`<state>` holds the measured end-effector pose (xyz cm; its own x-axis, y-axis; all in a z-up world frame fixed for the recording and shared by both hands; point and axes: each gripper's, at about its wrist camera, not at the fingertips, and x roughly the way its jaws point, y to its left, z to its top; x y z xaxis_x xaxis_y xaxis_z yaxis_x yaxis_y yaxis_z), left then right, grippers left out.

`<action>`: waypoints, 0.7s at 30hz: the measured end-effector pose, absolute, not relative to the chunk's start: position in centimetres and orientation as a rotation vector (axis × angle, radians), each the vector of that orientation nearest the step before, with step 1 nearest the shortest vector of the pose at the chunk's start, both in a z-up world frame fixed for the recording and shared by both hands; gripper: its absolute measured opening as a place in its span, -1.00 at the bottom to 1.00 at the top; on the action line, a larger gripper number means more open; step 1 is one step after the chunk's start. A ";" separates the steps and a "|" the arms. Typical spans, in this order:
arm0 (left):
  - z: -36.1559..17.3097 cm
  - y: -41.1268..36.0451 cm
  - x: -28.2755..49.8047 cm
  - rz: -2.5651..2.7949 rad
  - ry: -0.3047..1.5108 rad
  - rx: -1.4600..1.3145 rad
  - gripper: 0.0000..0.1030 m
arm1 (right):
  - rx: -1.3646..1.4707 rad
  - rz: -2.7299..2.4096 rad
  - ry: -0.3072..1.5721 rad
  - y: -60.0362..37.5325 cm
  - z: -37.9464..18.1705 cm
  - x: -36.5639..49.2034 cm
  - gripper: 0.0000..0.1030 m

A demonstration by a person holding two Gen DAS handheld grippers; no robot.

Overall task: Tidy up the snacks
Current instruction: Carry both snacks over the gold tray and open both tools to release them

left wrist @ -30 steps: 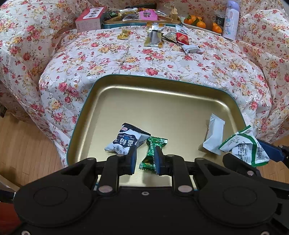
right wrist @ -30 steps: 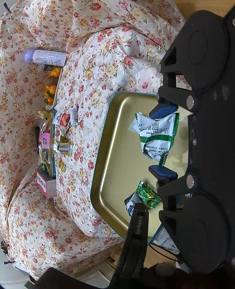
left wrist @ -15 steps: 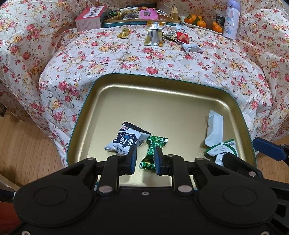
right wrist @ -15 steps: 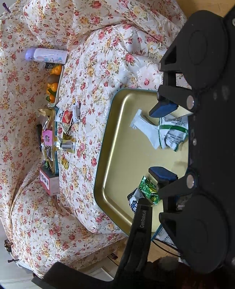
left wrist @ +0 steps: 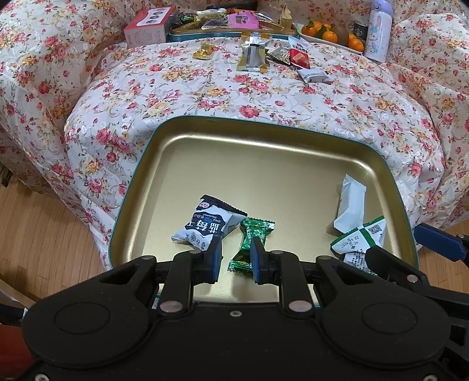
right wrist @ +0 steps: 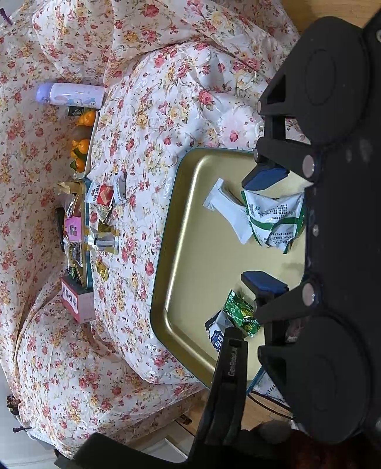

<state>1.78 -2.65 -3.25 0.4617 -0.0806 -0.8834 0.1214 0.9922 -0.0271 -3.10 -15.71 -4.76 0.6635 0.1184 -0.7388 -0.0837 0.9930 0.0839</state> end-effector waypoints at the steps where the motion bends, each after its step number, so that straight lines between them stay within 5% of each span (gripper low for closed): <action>1: -3.3 -2.6 1.8 -0.124 1.085 0.043 -0.43 | 0.046 0.112 0.840 -15.7 -4.8 -3.1 0.26; 21: -3.2 -2.7 1.8 -0.117 1.084 0.046 -0.42 | 0.178 0.060 0.955 -16.7 -5.6 -2.1 0.34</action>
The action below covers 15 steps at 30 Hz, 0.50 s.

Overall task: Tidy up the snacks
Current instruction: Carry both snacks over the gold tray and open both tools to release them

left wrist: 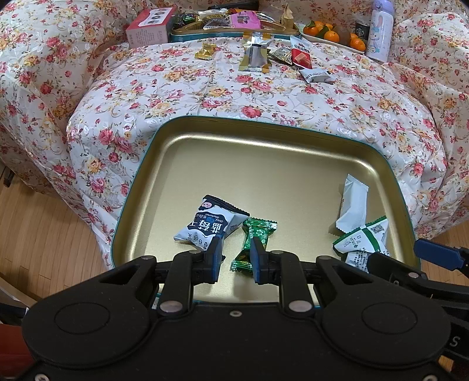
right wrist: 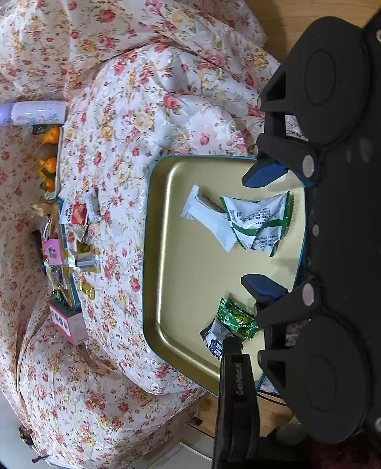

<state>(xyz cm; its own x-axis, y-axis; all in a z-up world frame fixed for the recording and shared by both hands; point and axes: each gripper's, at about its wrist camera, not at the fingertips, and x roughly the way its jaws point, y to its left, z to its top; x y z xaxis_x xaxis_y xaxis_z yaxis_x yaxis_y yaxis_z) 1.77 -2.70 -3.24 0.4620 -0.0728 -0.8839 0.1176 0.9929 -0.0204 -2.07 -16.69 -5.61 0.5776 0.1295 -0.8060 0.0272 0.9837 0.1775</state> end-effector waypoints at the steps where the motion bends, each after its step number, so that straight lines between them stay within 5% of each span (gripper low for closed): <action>1: -3.2 -2.7 1.8 -0.117 1.084 0.046 -0.42 | 0.183 0.061 0.958 -16.7 -5.7 -2.0 0.34; 15: -2.1 -2.8 1.5 -0.095 1.019 0.075 -0.41 | 0.248 0.061 0.940 -17.2 -5.3 -2.1 0.56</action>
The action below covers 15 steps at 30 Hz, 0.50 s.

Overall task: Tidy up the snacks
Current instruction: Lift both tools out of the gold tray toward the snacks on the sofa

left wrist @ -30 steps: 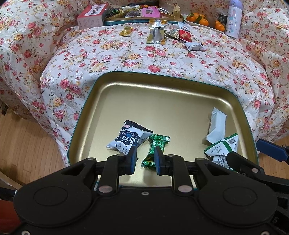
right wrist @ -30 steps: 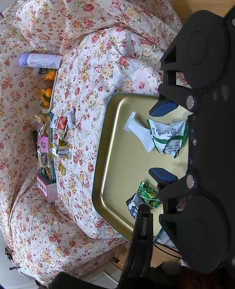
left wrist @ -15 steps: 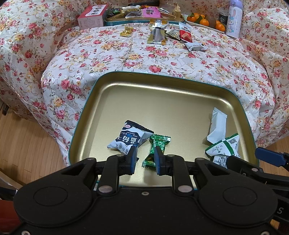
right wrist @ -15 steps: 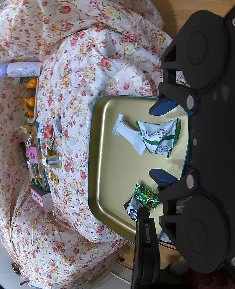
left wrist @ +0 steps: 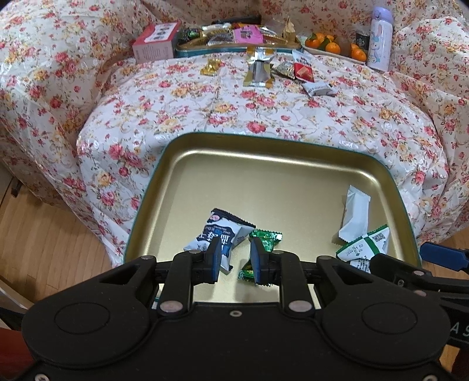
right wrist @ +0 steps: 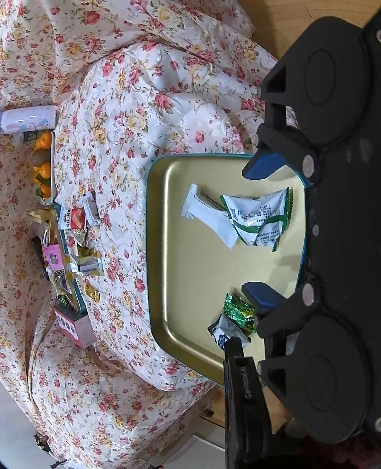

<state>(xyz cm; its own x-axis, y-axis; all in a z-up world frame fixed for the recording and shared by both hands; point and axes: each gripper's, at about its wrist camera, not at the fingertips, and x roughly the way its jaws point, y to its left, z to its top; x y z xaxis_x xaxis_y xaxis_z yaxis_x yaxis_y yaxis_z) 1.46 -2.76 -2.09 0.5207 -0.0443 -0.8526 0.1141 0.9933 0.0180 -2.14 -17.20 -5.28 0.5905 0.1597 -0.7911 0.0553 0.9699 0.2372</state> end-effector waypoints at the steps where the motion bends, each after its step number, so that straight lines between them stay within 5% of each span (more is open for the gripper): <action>1: -1.9 -2.7 1.4 -0.095 1.011 0.076 -0.41 | 0.252 0.062 0.935 -17.2 -5.2 -2.2 0.57; 15: -0.8 -2.5 1.2 -0.080 0.954 0.061 -0.36 | 0.275 0.001 0.870 -17.9 -4.4 -2.3 0.56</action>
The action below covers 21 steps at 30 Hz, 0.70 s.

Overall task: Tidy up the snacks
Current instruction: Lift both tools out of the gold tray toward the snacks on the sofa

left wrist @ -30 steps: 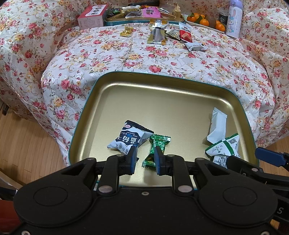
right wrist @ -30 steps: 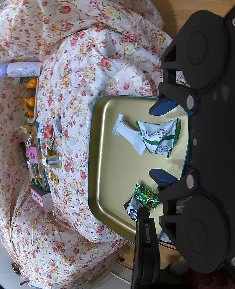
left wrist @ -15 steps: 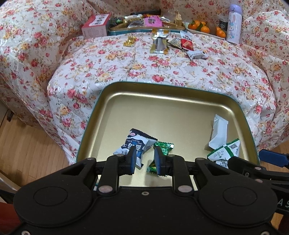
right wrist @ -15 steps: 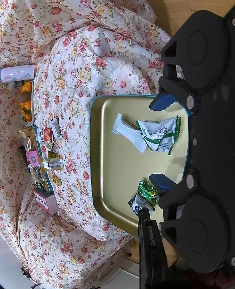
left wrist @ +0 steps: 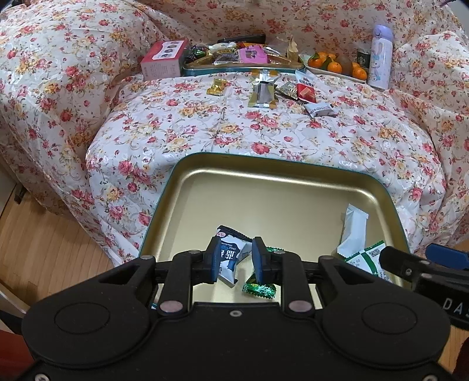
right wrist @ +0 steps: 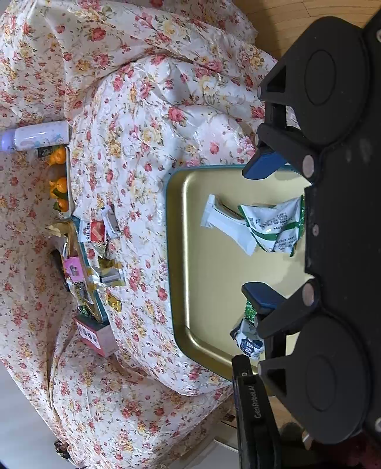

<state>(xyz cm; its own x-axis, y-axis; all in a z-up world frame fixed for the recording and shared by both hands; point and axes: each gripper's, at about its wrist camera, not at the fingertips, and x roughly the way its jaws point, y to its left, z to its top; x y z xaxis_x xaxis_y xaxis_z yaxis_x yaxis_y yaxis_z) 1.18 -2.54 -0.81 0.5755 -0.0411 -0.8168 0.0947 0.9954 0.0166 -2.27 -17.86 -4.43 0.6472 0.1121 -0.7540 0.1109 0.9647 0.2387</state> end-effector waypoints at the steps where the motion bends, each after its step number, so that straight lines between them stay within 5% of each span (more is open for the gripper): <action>1: -0.7 -2.6 1.1 -0.080 0.950 0.062 -0.35 | 0.274 -0.002 0.867 -17.9 -4.4 -2.3 0.56; 21: -0.6 -2.3 0.5 0.009 0.827 0.152 -0.31 | 0.211 -0.023 0.802 -17.3 -3.7 -2.0 0.60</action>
